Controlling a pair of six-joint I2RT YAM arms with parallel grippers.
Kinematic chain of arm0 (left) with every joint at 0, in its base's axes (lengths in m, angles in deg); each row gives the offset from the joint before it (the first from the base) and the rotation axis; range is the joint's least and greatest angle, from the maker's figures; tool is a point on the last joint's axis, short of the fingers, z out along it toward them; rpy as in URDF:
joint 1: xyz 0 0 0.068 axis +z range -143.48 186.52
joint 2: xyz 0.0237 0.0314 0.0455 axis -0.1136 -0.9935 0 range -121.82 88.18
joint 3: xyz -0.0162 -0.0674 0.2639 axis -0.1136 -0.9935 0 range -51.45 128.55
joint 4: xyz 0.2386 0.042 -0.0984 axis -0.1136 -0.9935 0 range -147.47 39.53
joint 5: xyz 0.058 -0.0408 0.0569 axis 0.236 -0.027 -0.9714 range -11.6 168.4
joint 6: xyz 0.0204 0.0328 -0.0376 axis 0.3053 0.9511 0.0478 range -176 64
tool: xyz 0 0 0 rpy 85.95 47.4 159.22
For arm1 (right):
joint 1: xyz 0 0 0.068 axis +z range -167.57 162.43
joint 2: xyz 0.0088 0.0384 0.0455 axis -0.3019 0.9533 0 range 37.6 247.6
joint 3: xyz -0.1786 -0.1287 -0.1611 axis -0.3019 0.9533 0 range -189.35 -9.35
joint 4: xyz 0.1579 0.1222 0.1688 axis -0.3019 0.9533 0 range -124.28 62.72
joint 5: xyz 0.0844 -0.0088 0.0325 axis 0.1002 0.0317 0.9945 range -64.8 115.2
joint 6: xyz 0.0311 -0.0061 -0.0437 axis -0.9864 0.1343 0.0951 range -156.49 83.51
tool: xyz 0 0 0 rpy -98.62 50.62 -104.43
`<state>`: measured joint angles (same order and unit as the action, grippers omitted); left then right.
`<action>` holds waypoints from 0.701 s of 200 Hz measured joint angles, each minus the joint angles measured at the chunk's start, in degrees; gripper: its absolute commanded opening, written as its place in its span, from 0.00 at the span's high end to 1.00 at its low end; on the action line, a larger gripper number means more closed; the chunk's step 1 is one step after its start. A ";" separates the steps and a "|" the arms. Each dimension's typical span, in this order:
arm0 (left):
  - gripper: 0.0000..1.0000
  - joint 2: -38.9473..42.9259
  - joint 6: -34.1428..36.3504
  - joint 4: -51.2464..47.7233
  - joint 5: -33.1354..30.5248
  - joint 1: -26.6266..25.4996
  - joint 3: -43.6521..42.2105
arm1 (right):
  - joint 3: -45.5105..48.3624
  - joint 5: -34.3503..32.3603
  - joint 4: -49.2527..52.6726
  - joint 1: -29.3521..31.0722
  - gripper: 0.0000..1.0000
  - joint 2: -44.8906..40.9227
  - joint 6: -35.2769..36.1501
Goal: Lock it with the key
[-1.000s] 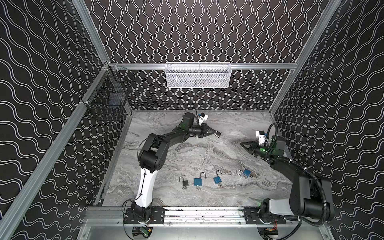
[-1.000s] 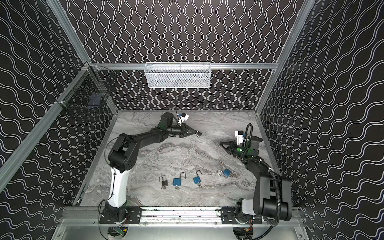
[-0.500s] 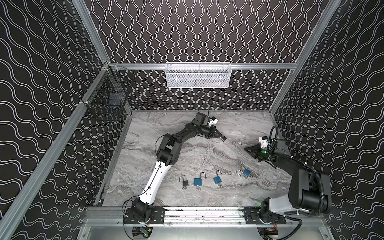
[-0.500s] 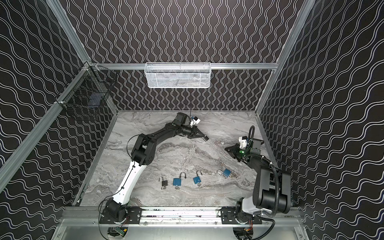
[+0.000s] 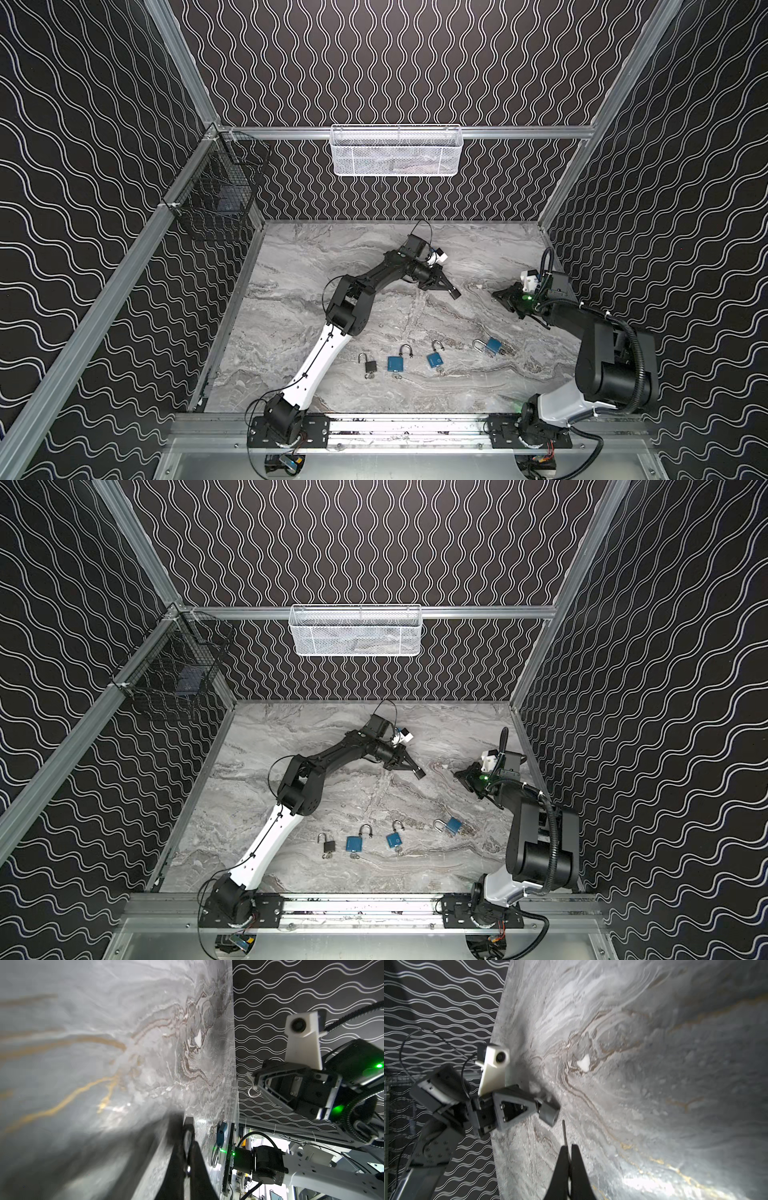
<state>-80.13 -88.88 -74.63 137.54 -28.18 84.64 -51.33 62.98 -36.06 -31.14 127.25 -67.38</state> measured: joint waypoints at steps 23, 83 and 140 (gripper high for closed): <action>0.89 -0.42 -0.48 0.04 -0.26 -0.59 0.55 | 0.83 -1.68 -0.81 0.00 1.00 -0.44 -1.27; 0.56 0.28 -1.70 -0.02 -3.93 -0.61 0.63 | 0.96 -4.48 -2.36 2.05 1.00 -0.02 -1.66; 0.32 1.18 -2.97 -0.15 -9.35 -0.22 3.37 | -3.26 -5.35 -3.58 7.69 1.00 5.60 -1.64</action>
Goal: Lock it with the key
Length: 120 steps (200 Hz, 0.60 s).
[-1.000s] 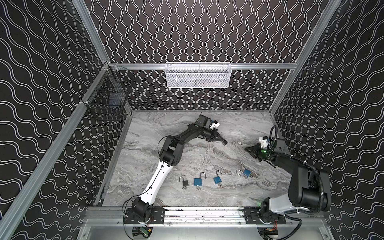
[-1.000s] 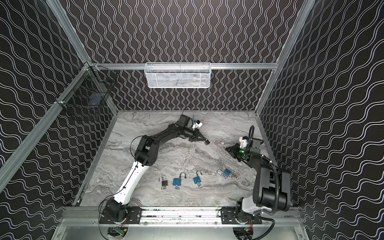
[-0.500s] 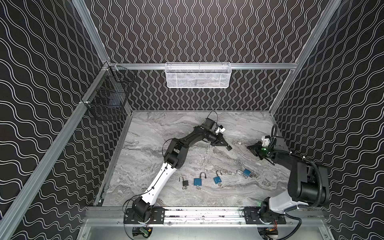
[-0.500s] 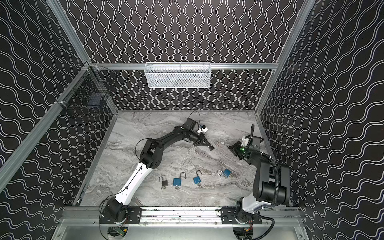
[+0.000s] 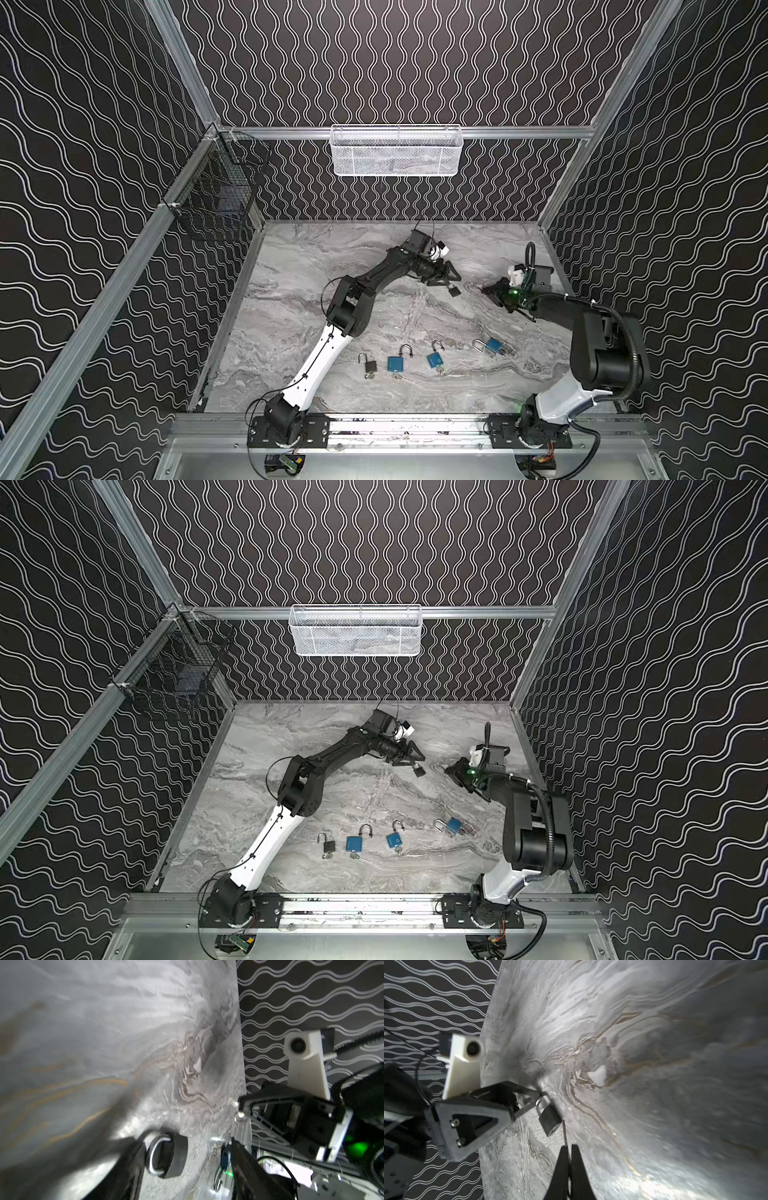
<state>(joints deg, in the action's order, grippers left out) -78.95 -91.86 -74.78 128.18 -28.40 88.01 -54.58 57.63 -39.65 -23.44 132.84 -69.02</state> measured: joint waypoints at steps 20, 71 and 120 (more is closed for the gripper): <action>0.17 0.22 -0.81 0.20 -1.11 0.90 0.15 | -2.08 -0.22 0.22 1.64 1.00 1.86 0.04; 0.02 6.75 -2.12 2.54 -3.10 3.67 -6.40 | -8.33 -1.42 1.05 3.37 1.00 8.02 0.28; 0.02 25.03 -1.62 12.02 -3.15 4.96 -27.04 | -14.08 -2.19 2.97 4.72 1.00 12.85 1.11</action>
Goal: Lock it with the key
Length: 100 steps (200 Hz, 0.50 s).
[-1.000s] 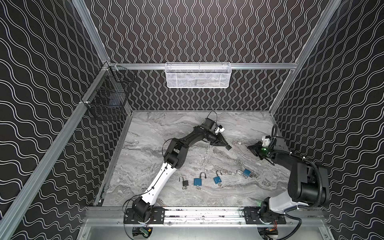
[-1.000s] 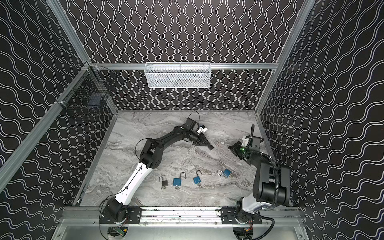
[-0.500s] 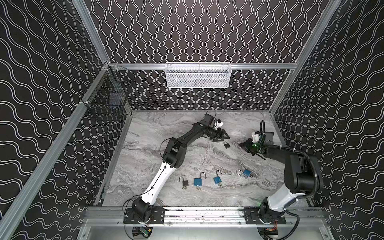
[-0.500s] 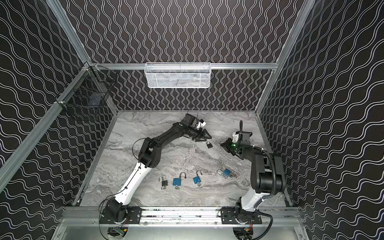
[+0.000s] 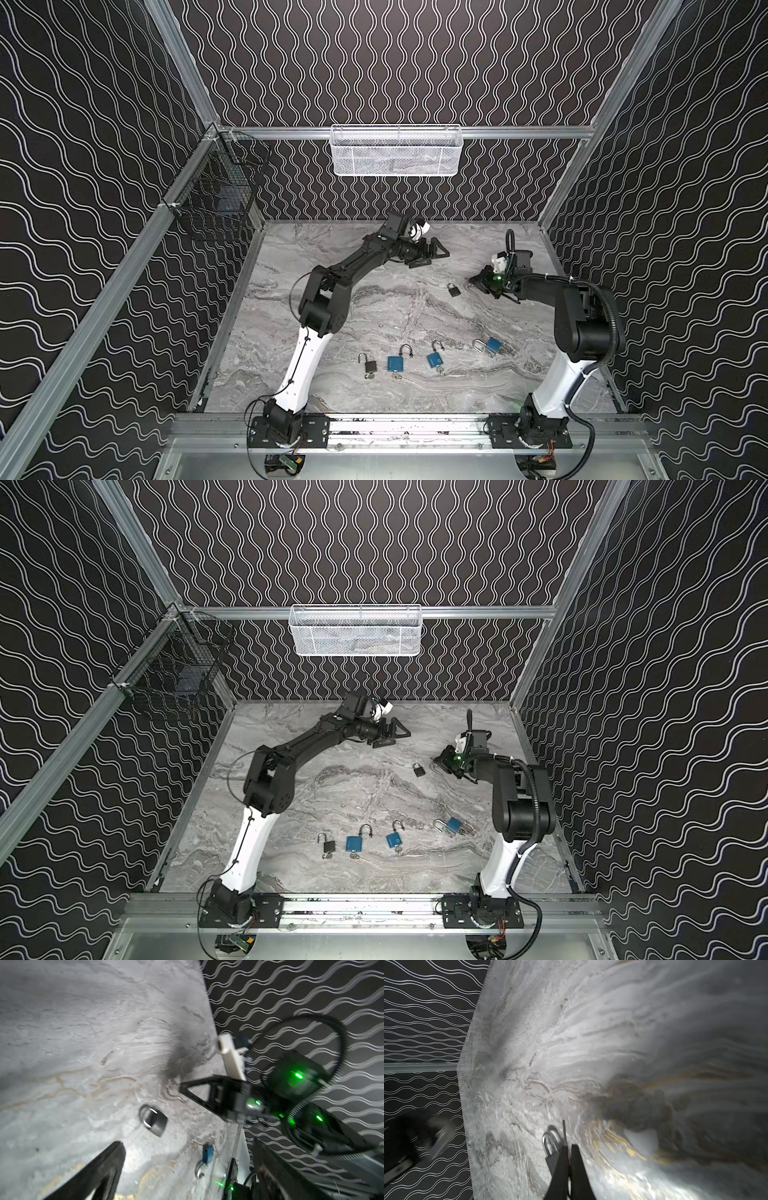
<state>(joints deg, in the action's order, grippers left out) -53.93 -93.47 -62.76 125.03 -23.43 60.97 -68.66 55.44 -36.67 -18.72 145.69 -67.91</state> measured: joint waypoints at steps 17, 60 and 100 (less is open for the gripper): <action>0.01 7.69 -0.13 4.98 0.04 0.57 -9.44 | -0.83 0.09 0.09 0.17 1.00 1.90 0.35; 0.02 22.12 -1.36 12.02 -2.91 2.49 -28.79 | -1.79 0.37 1.18 0.59 0.91 3.89 0.76; 0.02 32.06 0.07 11.26 -9.18 2.60 -38.69 | -1.99 0.55 2.14 0.83 0.69 4.17 1.53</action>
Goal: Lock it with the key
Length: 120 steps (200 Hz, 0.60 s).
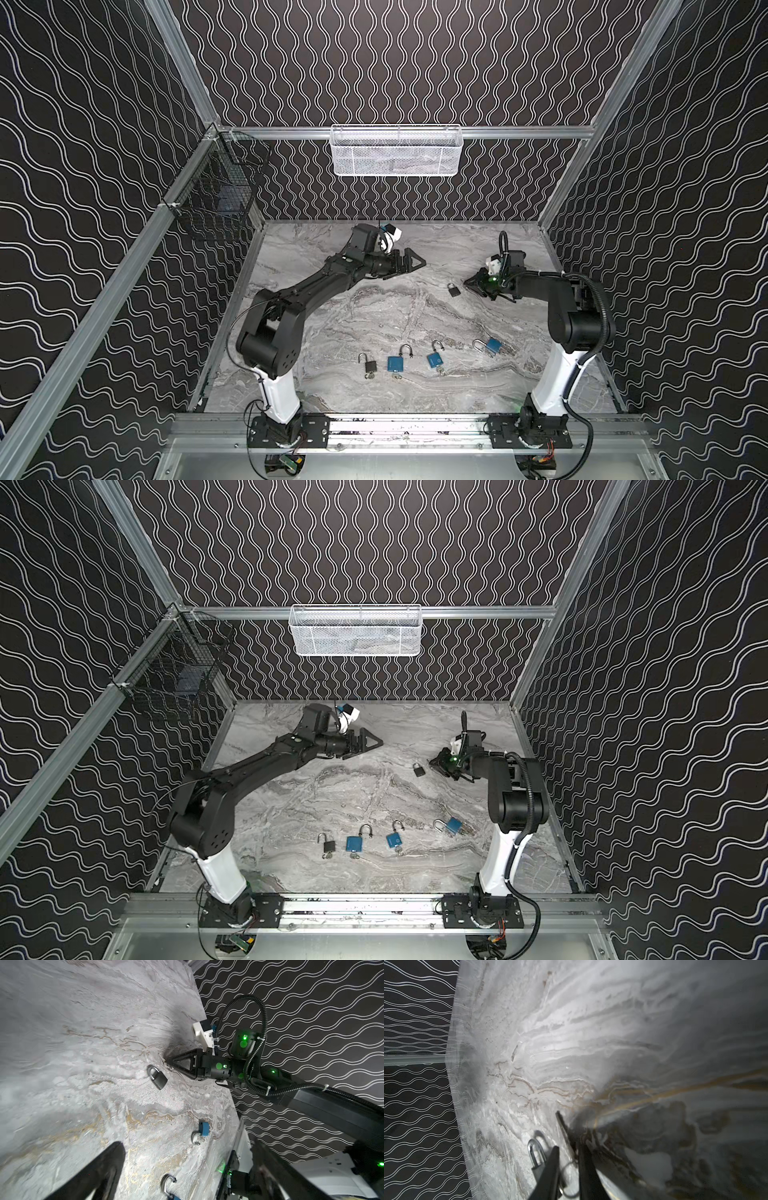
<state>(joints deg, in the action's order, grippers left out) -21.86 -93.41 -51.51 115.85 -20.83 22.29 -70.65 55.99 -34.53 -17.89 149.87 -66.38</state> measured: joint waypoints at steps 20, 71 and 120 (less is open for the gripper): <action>0.02 4.07 1.25 -1.07 -4.76 0.22 -3.02 | 0.22 0.02 0.17 0.07 0.56 -0.74 0.39; 0.02 14.82 5.05 -3.76 -15.15 0.42 -10.64 | 0.70 -4.39 3.45 0.17 0.32 -4.28 1.36; 0.01 24.57 5.35 -6.16 -20.72 0.42 -20.35 | 2.23 -14.01 12.09 3.23 0.05 -16.20 4.28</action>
<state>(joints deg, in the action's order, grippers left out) 2.71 -88.05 -57.67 95.13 -20.42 1.94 -68.42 41.98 -22.45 -14.66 133.67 -62.09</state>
